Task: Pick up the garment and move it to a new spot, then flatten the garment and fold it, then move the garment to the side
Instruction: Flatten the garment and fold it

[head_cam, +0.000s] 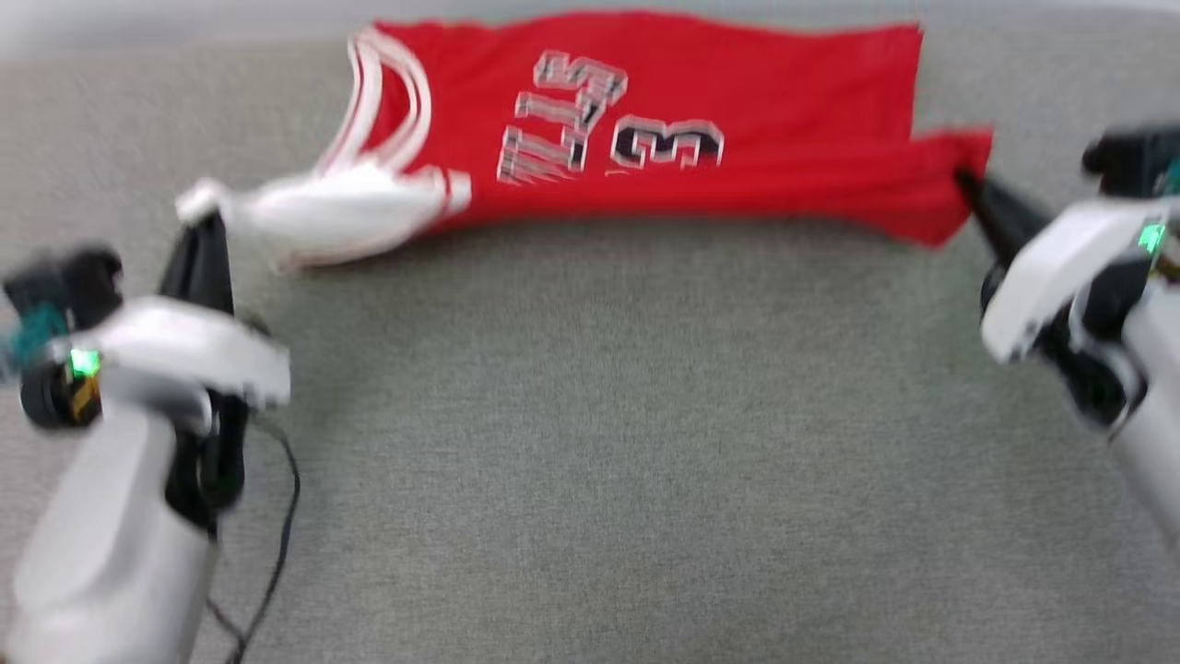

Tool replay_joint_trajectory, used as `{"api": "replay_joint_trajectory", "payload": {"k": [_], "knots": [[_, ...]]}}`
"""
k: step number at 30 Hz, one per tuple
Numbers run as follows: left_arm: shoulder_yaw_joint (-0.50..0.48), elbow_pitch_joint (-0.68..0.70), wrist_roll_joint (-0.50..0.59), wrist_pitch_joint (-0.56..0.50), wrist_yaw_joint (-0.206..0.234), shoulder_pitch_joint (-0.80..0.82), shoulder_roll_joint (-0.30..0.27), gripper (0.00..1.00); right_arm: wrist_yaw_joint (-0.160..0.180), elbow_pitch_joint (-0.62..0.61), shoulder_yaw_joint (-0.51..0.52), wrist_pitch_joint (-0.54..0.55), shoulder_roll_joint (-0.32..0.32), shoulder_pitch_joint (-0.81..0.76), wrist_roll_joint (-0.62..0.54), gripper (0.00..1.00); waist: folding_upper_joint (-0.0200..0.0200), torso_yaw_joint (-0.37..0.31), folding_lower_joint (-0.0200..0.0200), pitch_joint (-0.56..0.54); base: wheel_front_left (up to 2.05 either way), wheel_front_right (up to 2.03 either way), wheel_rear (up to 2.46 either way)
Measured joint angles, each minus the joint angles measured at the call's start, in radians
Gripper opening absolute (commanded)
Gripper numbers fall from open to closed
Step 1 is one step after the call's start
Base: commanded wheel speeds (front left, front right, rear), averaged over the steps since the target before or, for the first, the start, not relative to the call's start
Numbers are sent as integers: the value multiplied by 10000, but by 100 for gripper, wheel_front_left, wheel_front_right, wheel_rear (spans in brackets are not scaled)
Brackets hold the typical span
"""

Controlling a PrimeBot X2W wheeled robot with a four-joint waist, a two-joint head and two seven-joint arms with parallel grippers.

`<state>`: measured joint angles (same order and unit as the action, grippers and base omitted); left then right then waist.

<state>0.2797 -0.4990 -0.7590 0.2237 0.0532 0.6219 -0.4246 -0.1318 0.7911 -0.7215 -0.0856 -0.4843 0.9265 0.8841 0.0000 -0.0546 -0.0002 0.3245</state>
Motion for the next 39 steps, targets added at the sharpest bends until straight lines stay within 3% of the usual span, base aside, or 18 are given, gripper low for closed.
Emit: {"api": "replay_joint_trajectory", "payload": {"k": [11, 18, 22, 27, 33, 39], "knots": [[-554, 3894, -658, -577, 1910, -5585, -468, 0, -4, -1137, 608, 84, -336, -3680, 136, 0, 0, 17, -2, -2156, 0, 0, 0], [-767, 6025, -949, -1081, 3068, -7976, -568, 0, -6, -2115, 1622, 541, -393, -5798, -92, 0, 0, 60, -3, -2913, 0, 0, 0], [-895, 6863, -993, -1243, 3446, -8694, -683, 0, -8, -2734, 2433, 1103, -278, -6876, -466, 0, 0, 107, -3, -2920, 0, 0, 0], [-732, 7108, -936, -1496, 3419, -8467, -846, 0, -2, -3492, 3590, 1873, 167, -7380, -1235, 0, 0, 86, -1, -2703, 0, 0, 0], [-198, 6404, -796, -1898, 2830, -6811, -894, 0, 2, -4245, 4658, 2717, 880, -7460, -2383, 0, 0, 85, 1, -2167, 0, 0, 0], [242, 5179, -623, -2146, 2226, -5075, -771, 0, 8, -4475, 4911, 3266, 1386, -6714, -3271, 0, 0, -14, 3, -1364, 0, 0, 0]]}}
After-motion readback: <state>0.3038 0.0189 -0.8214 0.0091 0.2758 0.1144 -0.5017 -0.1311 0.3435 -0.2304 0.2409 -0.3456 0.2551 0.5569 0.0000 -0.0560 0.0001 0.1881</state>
